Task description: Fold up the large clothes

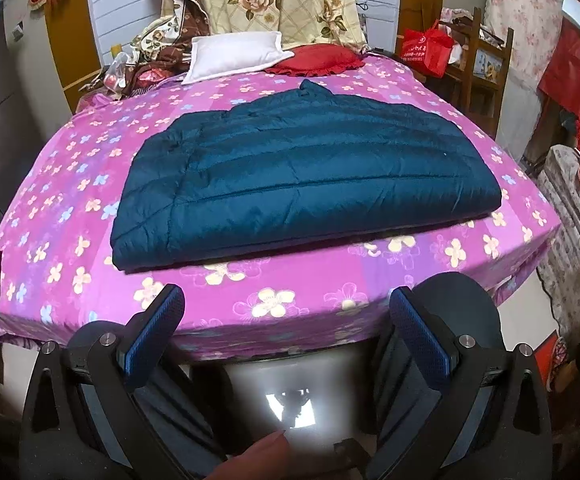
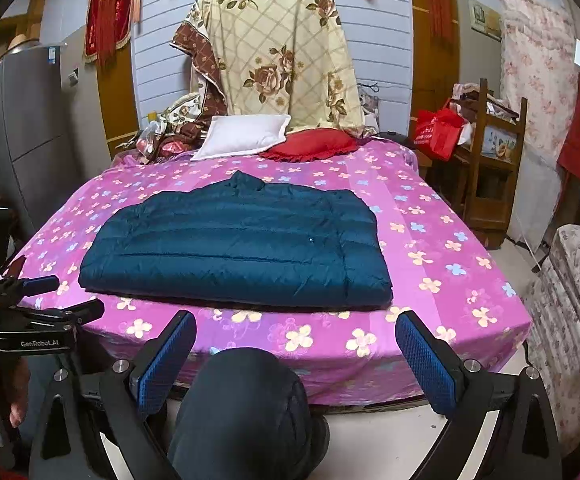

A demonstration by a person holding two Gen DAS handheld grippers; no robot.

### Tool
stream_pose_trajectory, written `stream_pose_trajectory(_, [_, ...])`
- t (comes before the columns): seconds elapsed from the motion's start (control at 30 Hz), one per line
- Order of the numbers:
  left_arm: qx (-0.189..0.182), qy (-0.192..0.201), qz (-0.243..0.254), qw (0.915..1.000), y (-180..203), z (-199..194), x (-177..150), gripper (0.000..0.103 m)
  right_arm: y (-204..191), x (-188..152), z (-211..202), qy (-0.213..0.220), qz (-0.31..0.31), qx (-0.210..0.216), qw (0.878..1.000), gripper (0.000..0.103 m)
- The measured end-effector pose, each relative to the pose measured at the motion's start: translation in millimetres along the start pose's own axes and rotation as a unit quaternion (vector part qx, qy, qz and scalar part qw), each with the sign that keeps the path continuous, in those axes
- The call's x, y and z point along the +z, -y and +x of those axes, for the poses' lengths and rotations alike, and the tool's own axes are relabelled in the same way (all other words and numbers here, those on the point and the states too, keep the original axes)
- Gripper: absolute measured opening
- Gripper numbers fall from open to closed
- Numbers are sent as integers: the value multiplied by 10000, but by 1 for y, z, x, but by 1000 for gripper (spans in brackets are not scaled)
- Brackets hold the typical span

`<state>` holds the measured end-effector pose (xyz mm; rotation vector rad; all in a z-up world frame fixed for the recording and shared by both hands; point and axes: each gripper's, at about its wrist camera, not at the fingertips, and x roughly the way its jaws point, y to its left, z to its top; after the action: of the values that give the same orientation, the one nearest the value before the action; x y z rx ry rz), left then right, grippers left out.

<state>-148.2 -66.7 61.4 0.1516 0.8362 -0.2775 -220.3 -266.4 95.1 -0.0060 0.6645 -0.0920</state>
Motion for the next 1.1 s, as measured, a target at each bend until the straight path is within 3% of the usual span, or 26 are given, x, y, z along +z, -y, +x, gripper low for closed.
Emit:
stream_pose_trajectory(0.23, [-18,-116,-8,9999,-1,8,-2,103,-9,-5,2,-76,-224,6,9997,99])
stream_pose_trajectory(0.43, [-31,-190,-29,9998,-3,14,-5,103,-17,-2,-7,276,-407,-282,9984,99])
stream_pose_trajectory(0.6, [-59,-237,-42,9997,-4,17,-7,103,-12,2,-13,488,-196,-61,9986,99])
stream_pose_trajectory(0.77, [-79,-275,-39,9996,-4,20,-9,103,-3,-1,-2,328,276,74,9991,99])
stream_pose_trajectory(1.1, [-83,-331,-51,9994,-5,23,-10,103,-12,-9,14,-111,15,93,9999,99])
